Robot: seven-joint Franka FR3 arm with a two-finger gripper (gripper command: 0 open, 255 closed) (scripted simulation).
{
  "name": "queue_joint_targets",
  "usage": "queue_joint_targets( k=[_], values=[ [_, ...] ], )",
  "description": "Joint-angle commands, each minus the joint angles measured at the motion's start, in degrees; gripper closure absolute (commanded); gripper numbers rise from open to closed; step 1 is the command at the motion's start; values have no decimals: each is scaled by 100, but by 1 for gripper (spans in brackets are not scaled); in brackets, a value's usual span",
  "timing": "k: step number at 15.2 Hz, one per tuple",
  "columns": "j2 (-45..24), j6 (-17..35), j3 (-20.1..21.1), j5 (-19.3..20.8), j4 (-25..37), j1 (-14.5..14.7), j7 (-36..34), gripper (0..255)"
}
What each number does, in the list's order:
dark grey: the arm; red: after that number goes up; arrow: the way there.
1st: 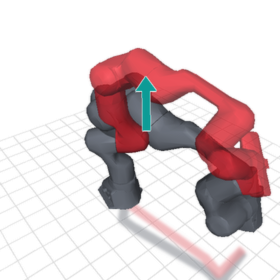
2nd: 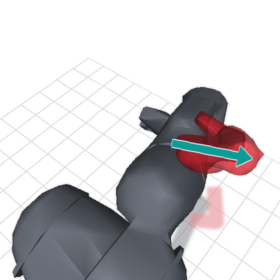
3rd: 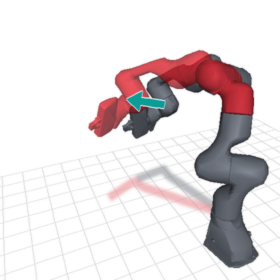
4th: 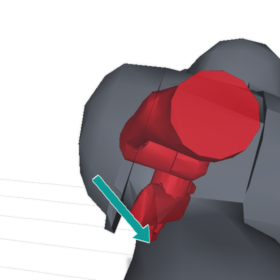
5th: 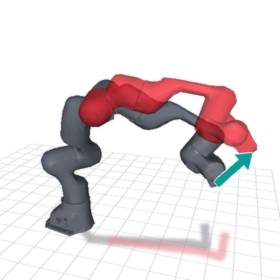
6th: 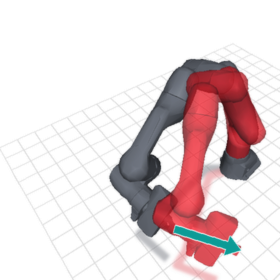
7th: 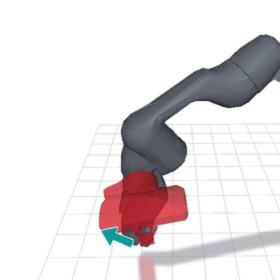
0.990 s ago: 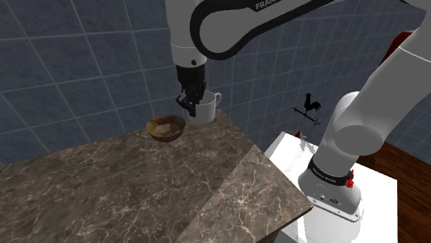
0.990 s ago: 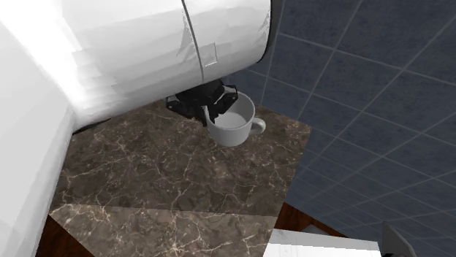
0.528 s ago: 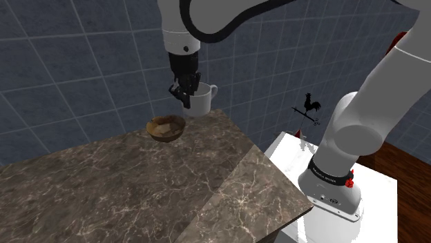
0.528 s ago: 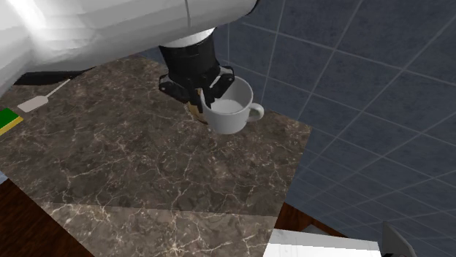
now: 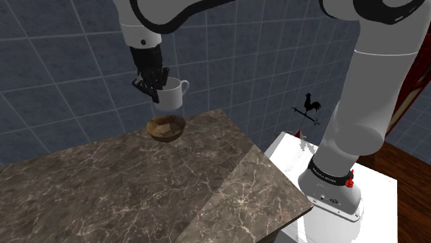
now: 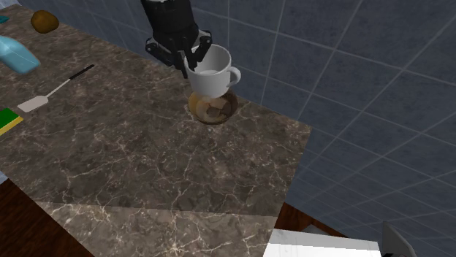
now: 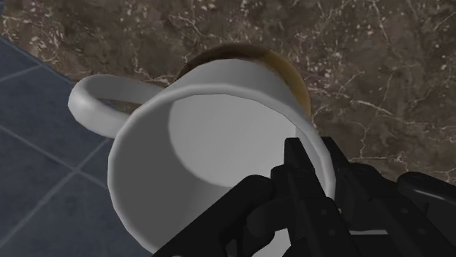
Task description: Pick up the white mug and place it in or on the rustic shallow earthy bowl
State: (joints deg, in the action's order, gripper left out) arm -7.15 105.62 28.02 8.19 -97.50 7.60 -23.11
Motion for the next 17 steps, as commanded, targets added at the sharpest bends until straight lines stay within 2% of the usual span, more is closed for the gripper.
queue_joint_targets(
  k=[1,17],
  values=[
    [-461,-202,13,222,600,98,-105,255],
    [-641,960,-50,375,-414,88,-280,255]
  ],
)
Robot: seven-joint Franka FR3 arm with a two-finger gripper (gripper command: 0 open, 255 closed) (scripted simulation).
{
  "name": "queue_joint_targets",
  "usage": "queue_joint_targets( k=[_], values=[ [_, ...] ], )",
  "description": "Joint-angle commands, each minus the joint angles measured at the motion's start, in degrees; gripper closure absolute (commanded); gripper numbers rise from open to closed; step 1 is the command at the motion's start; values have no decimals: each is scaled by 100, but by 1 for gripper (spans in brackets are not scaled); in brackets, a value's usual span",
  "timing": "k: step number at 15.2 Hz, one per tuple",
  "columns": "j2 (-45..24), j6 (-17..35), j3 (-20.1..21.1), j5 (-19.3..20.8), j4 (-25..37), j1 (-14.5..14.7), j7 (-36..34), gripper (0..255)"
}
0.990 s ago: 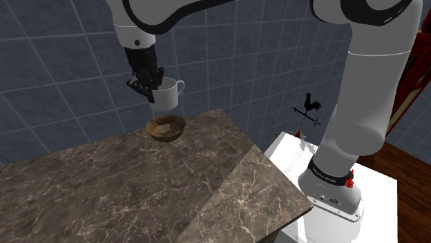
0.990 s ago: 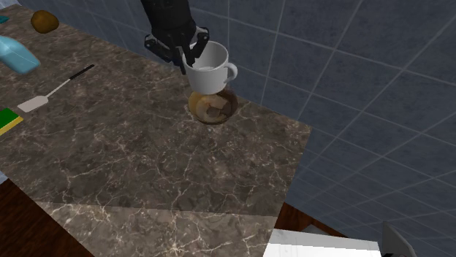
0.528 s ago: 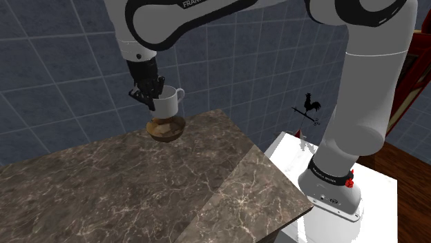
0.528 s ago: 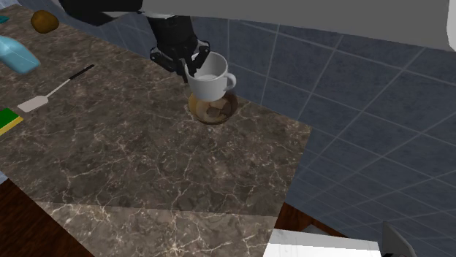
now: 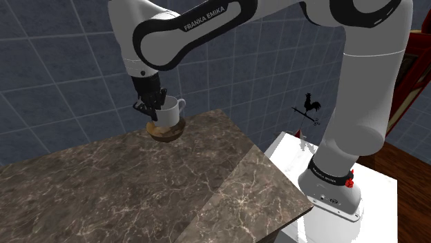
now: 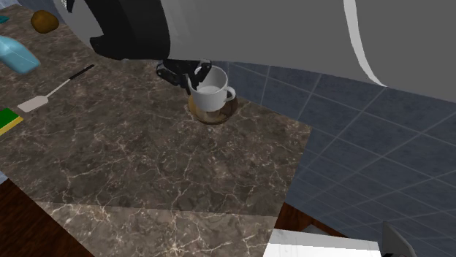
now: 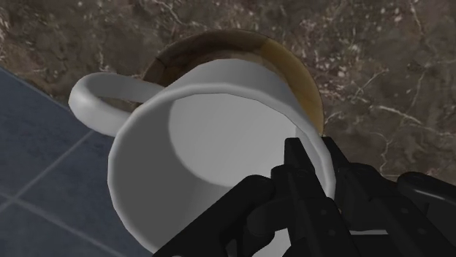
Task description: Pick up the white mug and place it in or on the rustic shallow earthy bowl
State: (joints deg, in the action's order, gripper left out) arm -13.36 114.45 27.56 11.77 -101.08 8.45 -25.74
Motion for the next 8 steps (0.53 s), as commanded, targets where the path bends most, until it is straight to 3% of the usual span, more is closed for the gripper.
queue_joint_targets(
  k=[1,7,8],
  values=[
    [-20,77,-4,16,-57,2,-17,255],
    [-20,77,-4,17,-56,3,-17,255],
    [-20,77,-4,17,-56,3,-17,0]
  ],
)
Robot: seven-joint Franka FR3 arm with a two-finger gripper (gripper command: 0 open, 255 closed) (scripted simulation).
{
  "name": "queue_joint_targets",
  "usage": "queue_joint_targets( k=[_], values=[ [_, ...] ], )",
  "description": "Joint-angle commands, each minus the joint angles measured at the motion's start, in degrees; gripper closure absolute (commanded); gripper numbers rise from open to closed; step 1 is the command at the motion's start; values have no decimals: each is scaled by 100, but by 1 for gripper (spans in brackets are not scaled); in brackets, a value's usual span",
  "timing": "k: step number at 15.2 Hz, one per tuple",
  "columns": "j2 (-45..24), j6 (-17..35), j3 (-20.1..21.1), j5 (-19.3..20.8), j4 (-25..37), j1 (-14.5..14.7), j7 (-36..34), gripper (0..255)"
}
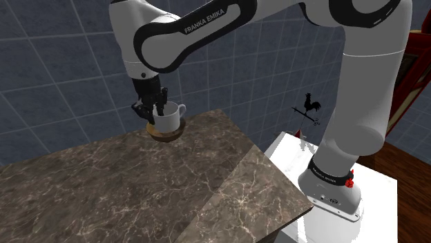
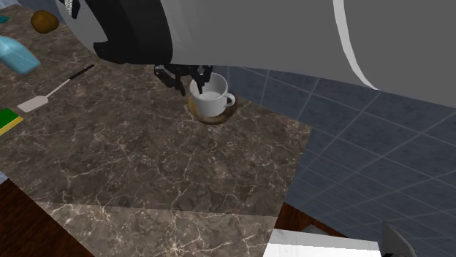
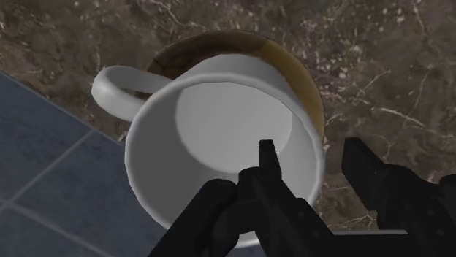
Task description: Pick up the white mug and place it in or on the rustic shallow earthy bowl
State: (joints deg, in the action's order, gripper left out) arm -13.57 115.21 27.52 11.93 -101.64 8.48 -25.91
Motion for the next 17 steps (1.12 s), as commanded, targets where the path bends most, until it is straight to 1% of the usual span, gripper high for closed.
queue_joint_targets(
  k=[1,5,9,17],
  values=[
    [0,0,0,0,0,0,0,0],
    [0,0,0,0,0,0,0,0],
    [184,-658,51,-130,501,13,89,0],
    [184,-658,51,-130,501,13,89,0]
  ],
)
